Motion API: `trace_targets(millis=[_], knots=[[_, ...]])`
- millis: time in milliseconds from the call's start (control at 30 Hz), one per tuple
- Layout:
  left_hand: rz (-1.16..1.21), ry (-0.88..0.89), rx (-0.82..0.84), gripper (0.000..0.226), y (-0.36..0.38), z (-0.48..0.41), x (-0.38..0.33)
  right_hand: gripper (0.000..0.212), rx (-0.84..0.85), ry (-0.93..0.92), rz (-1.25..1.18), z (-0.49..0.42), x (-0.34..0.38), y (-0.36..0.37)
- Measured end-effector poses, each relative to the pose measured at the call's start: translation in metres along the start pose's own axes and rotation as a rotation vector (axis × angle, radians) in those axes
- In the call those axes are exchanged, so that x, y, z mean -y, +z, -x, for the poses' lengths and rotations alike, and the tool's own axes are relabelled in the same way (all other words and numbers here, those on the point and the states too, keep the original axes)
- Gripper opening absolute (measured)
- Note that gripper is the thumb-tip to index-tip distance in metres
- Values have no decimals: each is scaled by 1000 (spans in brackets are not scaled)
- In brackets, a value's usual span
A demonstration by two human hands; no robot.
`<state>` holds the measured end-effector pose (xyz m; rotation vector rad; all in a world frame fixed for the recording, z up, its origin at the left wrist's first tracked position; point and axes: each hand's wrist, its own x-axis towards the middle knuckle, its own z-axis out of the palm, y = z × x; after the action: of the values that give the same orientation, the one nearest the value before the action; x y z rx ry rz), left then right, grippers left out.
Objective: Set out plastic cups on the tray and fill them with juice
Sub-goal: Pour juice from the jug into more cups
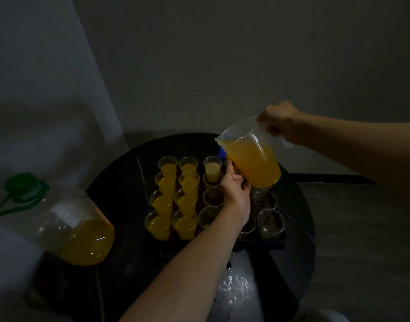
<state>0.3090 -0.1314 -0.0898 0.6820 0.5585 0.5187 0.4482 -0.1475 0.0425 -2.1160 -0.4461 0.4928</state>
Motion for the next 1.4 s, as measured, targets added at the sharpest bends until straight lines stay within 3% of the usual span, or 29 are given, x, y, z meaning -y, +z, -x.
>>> trace_targets(millis=[1400], knots=[[65,-27,-19,70,-2,24,12,24,25,8,153,19,6,7]])
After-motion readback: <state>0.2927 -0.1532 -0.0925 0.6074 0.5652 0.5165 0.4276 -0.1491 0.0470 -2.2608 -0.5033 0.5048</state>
